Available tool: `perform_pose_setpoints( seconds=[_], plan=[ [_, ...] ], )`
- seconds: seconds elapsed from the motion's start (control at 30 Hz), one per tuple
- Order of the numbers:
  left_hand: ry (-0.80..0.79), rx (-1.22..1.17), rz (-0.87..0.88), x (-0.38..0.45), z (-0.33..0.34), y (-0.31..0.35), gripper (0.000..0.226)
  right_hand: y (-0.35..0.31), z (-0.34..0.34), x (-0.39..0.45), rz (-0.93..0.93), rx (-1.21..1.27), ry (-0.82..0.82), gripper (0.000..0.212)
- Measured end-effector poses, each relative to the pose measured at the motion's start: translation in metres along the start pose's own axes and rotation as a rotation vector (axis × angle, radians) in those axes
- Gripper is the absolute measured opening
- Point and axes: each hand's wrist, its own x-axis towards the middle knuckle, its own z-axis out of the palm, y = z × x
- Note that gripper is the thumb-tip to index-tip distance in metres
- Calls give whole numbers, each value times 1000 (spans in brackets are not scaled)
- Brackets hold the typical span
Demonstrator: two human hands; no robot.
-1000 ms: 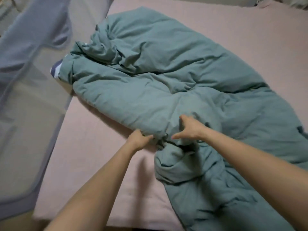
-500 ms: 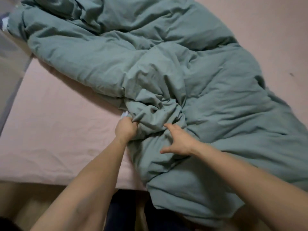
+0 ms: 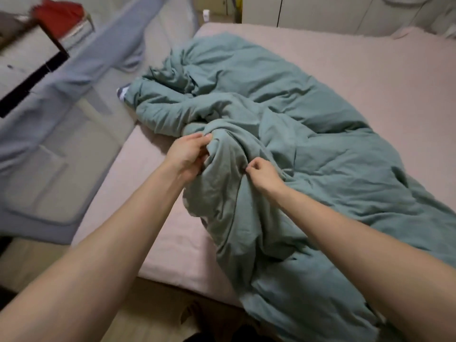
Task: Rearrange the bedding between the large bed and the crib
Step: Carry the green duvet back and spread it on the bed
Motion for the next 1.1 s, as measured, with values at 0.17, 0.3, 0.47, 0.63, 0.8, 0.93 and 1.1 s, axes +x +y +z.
perform_pose_setpoints(
  seconds=[0.17, 0.3, 0.47, 0.63, 0.8, 0.93, 1.1],
  plan=[
    [71, 61, 0, -10, -14, 21, 21, -28, 35, -34, -168, 14, -258, 92],
    [-44, 50, 63, -23, -20, 29, 15, -36, 38, -16, -162, 60, 121, 29],
    [256, 297, 117, -19, -90, -18, 47, -72, 0, -6, 28, 471, 215, 24],
    [-535, 671, -134, -45, -74, -65, 85, -93, -6, -4, 47, 584, 204, 23],
    [-625, 638, -96, -54, -53, -67, 41, -100, -10, 9, 75, 604, 346, 28],
    [-722, 909, -77, -69, -78, -82, 28, -124, -3, 17, -16, 676, 355, 29],
    [-173, 628, -82, -81, -102, -97, 28, -160, 19, 31, -155, 568, 268, 32]
  ],
)
